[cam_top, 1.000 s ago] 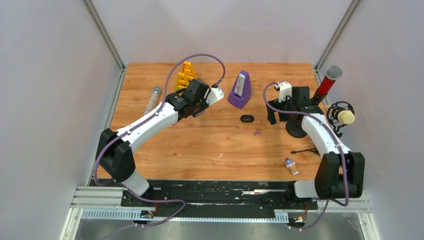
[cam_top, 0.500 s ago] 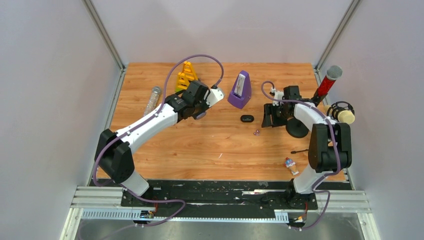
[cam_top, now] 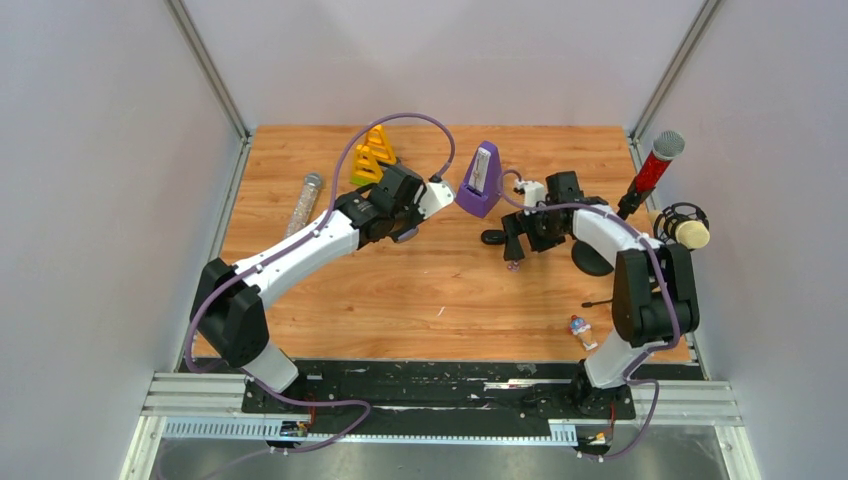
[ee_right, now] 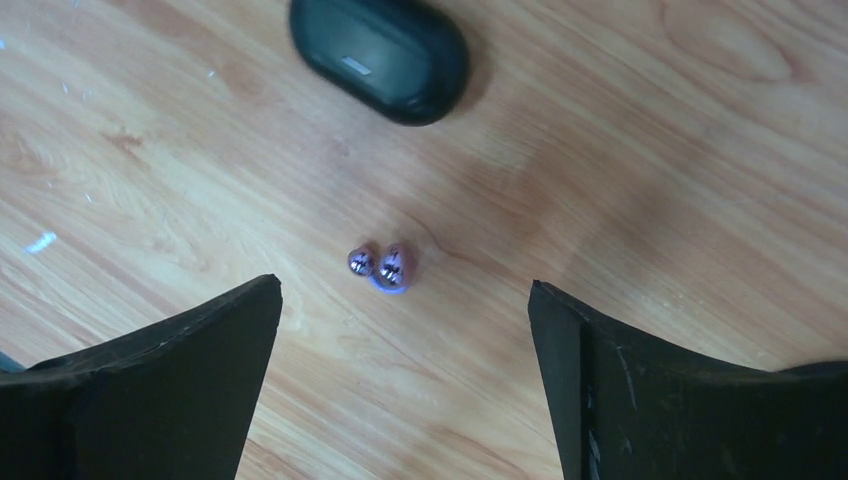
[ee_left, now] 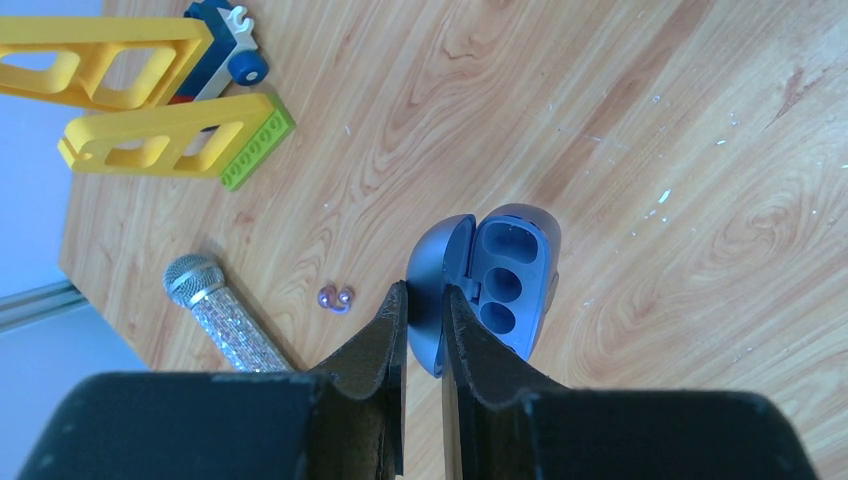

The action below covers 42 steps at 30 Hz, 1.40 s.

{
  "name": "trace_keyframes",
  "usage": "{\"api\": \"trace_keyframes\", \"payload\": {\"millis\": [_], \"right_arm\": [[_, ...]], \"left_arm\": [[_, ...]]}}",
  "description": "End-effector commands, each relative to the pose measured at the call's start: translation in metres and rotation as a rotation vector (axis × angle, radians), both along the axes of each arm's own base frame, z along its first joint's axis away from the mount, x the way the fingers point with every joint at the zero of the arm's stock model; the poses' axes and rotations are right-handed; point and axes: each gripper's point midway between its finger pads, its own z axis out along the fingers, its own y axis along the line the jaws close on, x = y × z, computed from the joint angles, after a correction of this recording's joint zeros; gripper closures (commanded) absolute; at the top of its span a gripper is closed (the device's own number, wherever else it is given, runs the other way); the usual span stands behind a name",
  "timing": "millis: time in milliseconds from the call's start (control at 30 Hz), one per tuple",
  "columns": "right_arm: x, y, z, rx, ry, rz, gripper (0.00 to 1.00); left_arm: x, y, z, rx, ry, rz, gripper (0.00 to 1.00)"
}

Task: Insert the wireless bluetooth earbuds into the charging case
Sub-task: Pick up the plastic bottle from the center of the board.

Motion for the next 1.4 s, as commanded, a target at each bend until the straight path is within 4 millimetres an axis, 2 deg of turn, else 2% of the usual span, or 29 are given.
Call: {"api": "trace_keyframes", "payload": {"millis": [0,167,367,600,800,867,967,1200,1300,1367], "right_arm": [[0.011,0.002,0.023,-0.121,-0.252,0.2,0.03],[0.004,0.001,-0.001,-0.236,-0.252,0.289,0.04],[0.004,0.004,-0.021,-0.292,-0.215,0.239,0.09],[0.003,0.011,-0.03,-0.366,-0.213,0.233,0.15],[0.002,0.008,-0.039,-0.402,-0.195,0.227,0.31],[0.001,0.002,-0.039,-0.434,-0.188,0.21,0.32],[-0.003,0.004,-0.036,-0.419,-0.173,0.209,0.35],[-0.014,0.008,-0.043,-0.387,-0.116,0.232,0.58],[-0.016,0.009,-0.045,-0.383,-0.098,0.238,0.59],[-0.015,0.009,-0.043,-0.38,-0.101,0.236,0.54]], "left_arm": [[0.002,-0.003,0.018,-0.05,-0.05,0.006,0.91],[0.002,-0.004,0.016,-0.046,-0.046,0.006,0.91],[0.003,-0.002,0.018,-0.043,-0.056,0.013,0.91],[0.004,0.0,0.018,-0.039,-0.063,0.017,0.91],[0.003,0.0,0.021,-0.043,-0.071,0.017,0.91],[0.003,0.001,0.021,-0.042,-0.072,0.017,0.91],[0.003,0.002,0.022,-0.044,-0.075,0.019,0.91],[0.003,0.002,0.023,-0.043,-0.079,0.02,0.91],[0.003,0.002,0.023,-0.042,-0.079,0.02,0.91],[0.003,0.002,0.022,-0.041,-0.077,0.02,0.91]]}}
